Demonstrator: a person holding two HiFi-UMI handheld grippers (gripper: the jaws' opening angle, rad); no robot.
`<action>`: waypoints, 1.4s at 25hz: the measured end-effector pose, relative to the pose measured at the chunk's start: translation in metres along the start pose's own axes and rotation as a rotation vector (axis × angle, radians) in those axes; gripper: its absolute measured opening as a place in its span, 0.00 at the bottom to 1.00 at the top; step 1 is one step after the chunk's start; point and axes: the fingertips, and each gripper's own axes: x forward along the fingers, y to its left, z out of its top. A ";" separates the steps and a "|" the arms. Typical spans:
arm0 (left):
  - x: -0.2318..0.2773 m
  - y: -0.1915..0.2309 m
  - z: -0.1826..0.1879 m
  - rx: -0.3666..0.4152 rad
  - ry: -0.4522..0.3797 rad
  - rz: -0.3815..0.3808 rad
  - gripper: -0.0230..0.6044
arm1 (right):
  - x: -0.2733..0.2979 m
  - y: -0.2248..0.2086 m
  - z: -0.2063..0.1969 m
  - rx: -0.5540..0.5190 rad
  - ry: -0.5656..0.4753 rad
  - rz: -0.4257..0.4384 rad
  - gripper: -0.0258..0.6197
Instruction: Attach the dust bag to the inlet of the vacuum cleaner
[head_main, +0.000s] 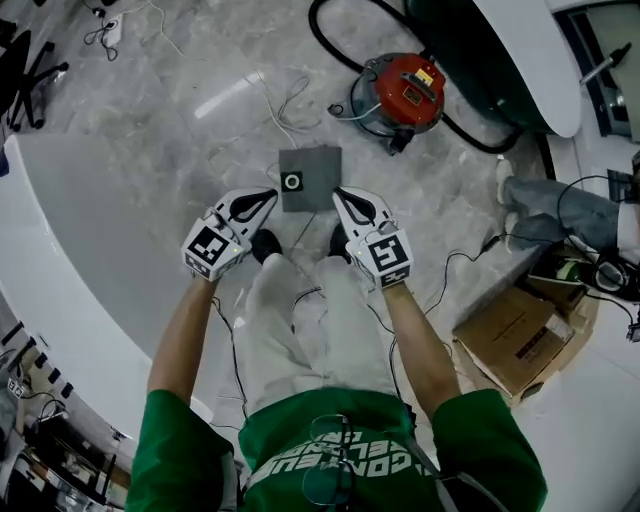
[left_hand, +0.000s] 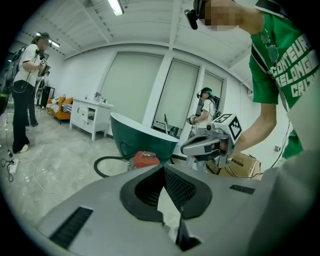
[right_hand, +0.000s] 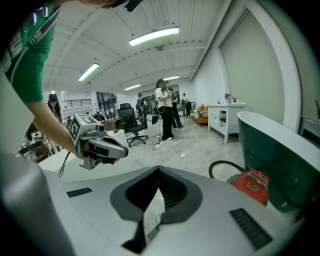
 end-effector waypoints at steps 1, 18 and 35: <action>0.005 0.005 -0.019 0.000 0.009 -0.003 0.04 | 0.012 0.000 -0.015 -0.006 0.004 0.009 0.05; 0.088 0.086 -0.307 0.119 0.071 -0.070 0.04 | 0.178 -0.032 -0.265 -0.123 0.025 0.139 0.05; 0.161 0.150 -0.522 0.253 0.097 -0.146 0.04 | 0.298 -0.009 -0.464 -0.116 0.019 0.285 0.05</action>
